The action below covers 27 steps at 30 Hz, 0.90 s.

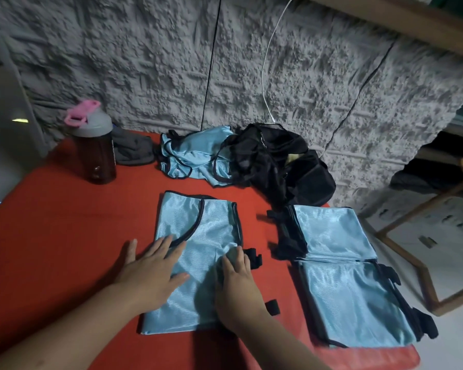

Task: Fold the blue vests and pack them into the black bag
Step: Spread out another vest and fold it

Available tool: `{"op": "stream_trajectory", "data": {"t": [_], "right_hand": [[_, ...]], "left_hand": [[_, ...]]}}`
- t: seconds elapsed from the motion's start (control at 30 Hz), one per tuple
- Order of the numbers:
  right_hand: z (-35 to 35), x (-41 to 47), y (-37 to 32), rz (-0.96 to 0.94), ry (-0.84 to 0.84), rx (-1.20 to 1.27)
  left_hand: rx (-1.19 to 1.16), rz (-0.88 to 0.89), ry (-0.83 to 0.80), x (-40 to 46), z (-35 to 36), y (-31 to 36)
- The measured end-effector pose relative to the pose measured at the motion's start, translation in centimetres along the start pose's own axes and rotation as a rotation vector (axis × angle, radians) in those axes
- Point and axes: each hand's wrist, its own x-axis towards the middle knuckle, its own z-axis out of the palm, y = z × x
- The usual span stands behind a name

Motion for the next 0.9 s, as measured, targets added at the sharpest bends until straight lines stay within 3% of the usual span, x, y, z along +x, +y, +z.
{"op": "stream_trajectory", "data": {"t": [0.1,0.2,0.37,0.6,0.67,0.8,0.9], "right_hand": [[-0.3,-0.2,-1.2,-0.079,-0.075,-0.024],[-0.7,-0.9,-0.7,-0.133,-0.009,0.063],[-2.6,-2.2,2.3,-0.109,-0.087,0.033],[-6.9,-2.9,6.2,-0.096,-0.346,0.021],[-8.0,-3.0,5.5,-0.124,-0.270,0.058],[-8.0,-1.5,1.9,-0.193,0.078,0.185],[-4.9,0.3,-1.0,-0.262,0.099,0.121]], "left_hand": [[0.003,-0.003,0.017,-0.6,0.5,-2.0],[-0.006,0.006,0.030,-1.0,1.2,-3.1],[-0.028,0.013,0.039,-1.1,1.6,-2.7],[0.019,0.024,0.024,-1.2,1.5,-2.8],[0.005,0.042,0.043,-1.2,1.2,-2.4],[-0.020,0.119,0.126,-1.5,0.6,-0.1],[0.079,0.164,0.095,-1.6,1.4,2.4]]}}
